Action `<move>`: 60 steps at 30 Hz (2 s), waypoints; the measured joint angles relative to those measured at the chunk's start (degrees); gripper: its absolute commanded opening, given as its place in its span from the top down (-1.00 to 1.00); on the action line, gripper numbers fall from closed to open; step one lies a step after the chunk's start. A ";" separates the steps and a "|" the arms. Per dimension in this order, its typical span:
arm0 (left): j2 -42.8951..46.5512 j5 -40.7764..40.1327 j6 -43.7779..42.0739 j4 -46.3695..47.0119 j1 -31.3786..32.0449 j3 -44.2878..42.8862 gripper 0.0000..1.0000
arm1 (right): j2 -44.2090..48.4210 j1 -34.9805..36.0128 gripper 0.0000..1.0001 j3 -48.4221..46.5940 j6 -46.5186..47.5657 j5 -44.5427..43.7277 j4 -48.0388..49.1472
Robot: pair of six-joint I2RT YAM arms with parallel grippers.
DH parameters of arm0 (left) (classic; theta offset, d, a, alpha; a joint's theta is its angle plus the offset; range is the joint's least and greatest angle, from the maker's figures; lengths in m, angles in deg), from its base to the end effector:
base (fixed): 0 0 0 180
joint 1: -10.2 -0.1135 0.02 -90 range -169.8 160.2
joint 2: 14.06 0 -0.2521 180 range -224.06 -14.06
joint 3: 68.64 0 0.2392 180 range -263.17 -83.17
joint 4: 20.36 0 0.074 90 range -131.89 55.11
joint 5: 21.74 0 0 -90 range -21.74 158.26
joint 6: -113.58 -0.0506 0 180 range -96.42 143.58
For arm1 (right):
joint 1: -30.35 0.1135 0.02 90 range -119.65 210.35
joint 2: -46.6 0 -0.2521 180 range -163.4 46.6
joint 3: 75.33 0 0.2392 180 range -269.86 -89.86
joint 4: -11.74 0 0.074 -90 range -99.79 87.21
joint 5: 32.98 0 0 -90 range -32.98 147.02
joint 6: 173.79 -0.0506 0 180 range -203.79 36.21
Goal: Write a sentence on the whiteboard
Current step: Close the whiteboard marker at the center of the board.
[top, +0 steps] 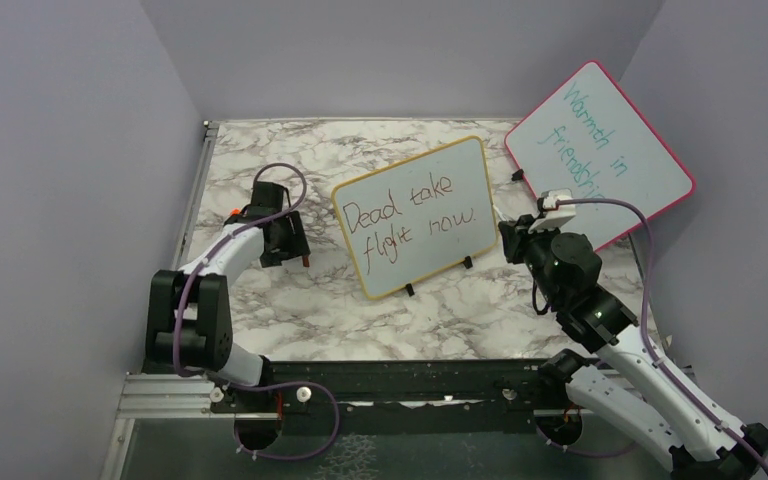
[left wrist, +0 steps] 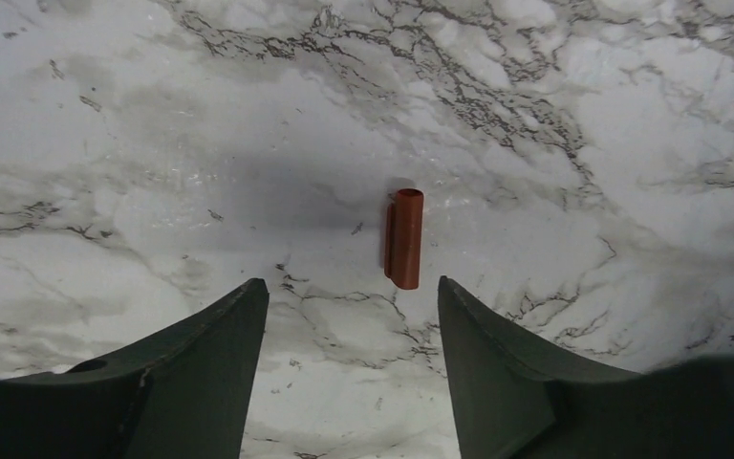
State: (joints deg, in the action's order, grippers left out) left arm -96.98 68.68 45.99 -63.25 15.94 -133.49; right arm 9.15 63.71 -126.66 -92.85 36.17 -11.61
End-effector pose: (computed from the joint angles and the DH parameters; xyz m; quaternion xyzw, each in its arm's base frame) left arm 0.2754 -0.0281 0.1805 -0.1394 0.9580 -0.0644 0.2423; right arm 0.1533 0.0794 0.3042 -0.0436 0.7583 0.1012 0.6425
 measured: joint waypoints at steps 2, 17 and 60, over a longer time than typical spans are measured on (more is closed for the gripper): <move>-3.17 0.59 -0.22 -0.09 0.15 -0.46 -0.11 | 0.00 0.00 0.99 0.00 0.00 0.13 0.00; -12.09 3.96 -2.01 1.05 1.20 -5.22 0.34 | -0.96 0.00 0.99 0.33 0.04 0.26 0.24; 18.71 2.01 -13.51 -1.09 5.31 -0.17 1.00 | -1.70 0.00 0.99 -2.56 2.34 14.60 -1.03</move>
State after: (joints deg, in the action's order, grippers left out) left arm -78.27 70.69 32.48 -64.34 21.25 -133.67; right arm 7.44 63.71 -129.21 -90.51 50.78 -12.64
